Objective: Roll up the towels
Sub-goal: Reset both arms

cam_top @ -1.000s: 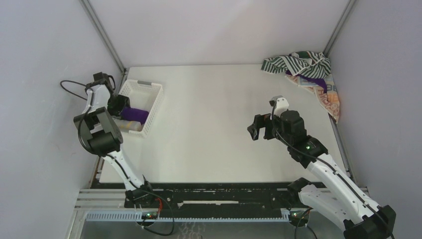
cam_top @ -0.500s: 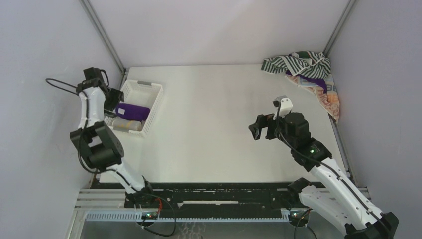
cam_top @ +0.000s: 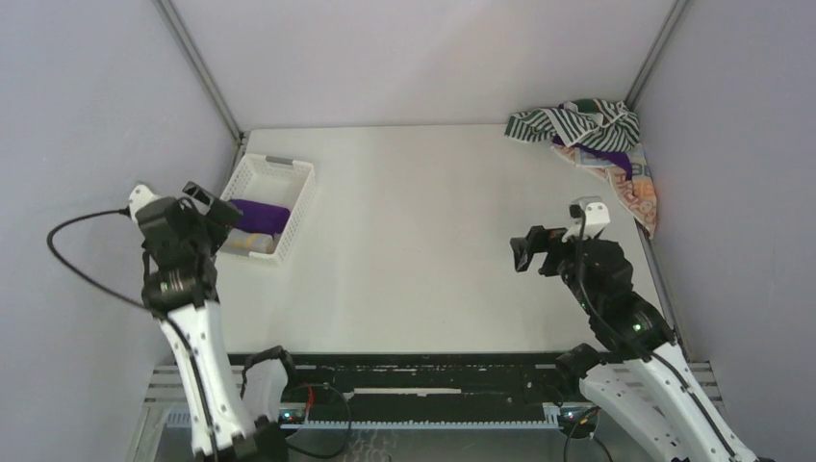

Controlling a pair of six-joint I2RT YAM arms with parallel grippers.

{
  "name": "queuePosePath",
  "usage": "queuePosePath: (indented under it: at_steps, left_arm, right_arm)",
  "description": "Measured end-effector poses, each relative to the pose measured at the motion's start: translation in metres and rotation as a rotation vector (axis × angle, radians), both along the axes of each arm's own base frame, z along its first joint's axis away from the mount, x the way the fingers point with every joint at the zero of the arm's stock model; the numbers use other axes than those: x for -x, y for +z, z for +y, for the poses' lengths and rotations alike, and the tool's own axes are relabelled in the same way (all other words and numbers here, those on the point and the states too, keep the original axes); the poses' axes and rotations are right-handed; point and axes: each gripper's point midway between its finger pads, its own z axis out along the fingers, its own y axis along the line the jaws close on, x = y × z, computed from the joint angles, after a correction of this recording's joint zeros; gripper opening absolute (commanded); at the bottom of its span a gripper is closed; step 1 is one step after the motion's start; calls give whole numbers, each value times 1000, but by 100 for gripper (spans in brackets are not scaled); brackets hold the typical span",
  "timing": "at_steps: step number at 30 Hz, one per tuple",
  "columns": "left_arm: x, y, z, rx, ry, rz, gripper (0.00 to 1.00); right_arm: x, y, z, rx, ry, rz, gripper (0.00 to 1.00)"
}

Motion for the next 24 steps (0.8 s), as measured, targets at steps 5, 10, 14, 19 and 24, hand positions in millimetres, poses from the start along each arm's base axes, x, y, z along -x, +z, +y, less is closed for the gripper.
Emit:
queuePosePath:
  at_steps: [5, 10, 14, 19, 24]
  left_arm:
    - [44, 49, -29, -190, -105, -198, 100]
    - [74, 74, -61, -328, -266, -315, 100]
    - [92, 59, -67, -380, -315, -354, 100]
    - [93, 22, -59, -392, -280, -308, 100]
    - [83, -2, -60, -382, -296, -249, 100]
  right_arm:
    - [12, 29, -22, -1, -71, -69, 100]
    - [20, 56, -41, 20, -134, -129, 100]
    - [23, 54, -54, 60, -180, -133, 100]
    - [26, 53, -67, 81, -236, -147, 100]
    - [26, 42, -73, 108, -258, -139, 100]
